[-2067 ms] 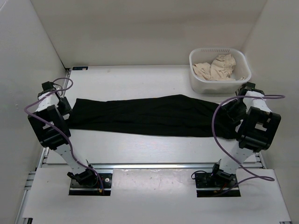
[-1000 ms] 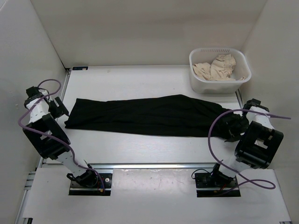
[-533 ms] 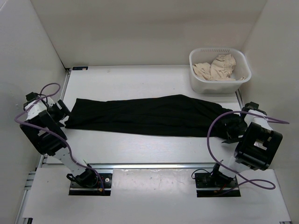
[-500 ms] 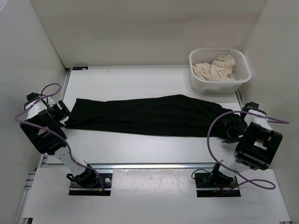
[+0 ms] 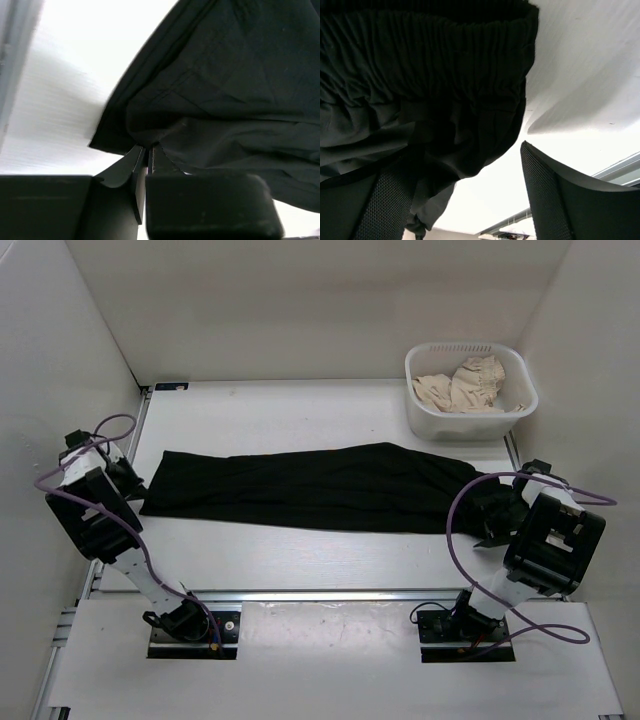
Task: Fold and stack the trousers
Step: Fold the trousers
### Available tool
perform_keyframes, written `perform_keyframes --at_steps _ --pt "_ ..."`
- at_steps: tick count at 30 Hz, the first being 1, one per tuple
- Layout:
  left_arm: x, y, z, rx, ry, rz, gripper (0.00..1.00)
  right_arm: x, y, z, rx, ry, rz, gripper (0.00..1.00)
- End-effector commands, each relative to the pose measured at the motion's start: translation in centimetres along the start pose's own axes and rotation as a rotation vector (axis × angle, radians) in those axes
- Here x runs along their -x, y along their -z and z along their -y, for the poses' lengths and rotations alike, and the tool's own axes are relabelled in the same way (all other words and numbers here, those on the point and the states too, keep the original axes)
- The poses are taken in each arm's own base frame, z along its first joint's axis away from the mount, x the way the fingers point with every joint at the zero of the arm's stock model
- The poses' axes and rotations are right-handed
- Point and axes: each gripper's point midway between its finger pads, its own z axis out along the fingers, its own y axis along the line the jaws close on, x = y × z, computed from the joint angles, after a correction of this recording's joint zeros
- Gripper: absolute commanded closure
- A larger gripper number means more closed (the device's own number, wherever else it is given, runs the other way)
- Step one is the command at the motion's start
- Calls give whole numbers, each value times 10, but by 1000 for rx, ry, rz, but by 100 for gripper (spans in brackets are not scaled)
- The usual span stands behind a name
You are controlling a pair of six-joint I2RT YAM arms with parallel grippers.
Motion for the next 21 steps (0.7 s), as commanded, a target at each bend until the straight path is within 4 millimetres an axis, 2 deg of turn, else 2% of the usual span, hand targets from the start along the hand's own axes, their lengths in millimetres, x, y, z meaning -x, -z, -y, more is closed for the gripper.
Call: perform_keyframes --at_steps 1,3,4,8,9,11,12,13,15,16,17,18,19,21 --pt "9 10 9 9 -40 46 82 9 -1 5 -41 -11 38 19" --pt "9 10 9 9 -40 45 84 18 -2 7 -68 -10 73 27" --pt "11 13 10 9 -43 54 84 25 1 2 -66 -18 95 31" --pt "16 15 9 18 -48 72 85 43 5 -3 -88 -17 162 67" --pt "21 19 14 15 -62 90 85 45 5 -5 -87 -7 163 84" --pt "27 22 15 15 -67 105 85 52 14 -16 -72 12 189 97" --pt "32 24 18 20 -79 117 85 54 15 -22 -65 33 194 100" --pt "37 27 20 20 -83 132 85 56 20 -26 -57 33 200 100" --pt "43 30 26 24 -105 147 85 62 33 -46 -25 73 235 100" --pt "51 35 28 23 -111 169 85 63 37 -48 -30 85 232 100" --pt "55 34 27 32 -111 172 85 68 49 -64 3 100 257 100" --pt "58 32 31 28 -121 173 85 67 56 -74 21 125 269 100" --pt "69 41 33 36 -128 201 85 69 61 -77 21 134 270 100" --pt "79 41 38 32 -141 217 85 73 77 -101 58 175 307 100"
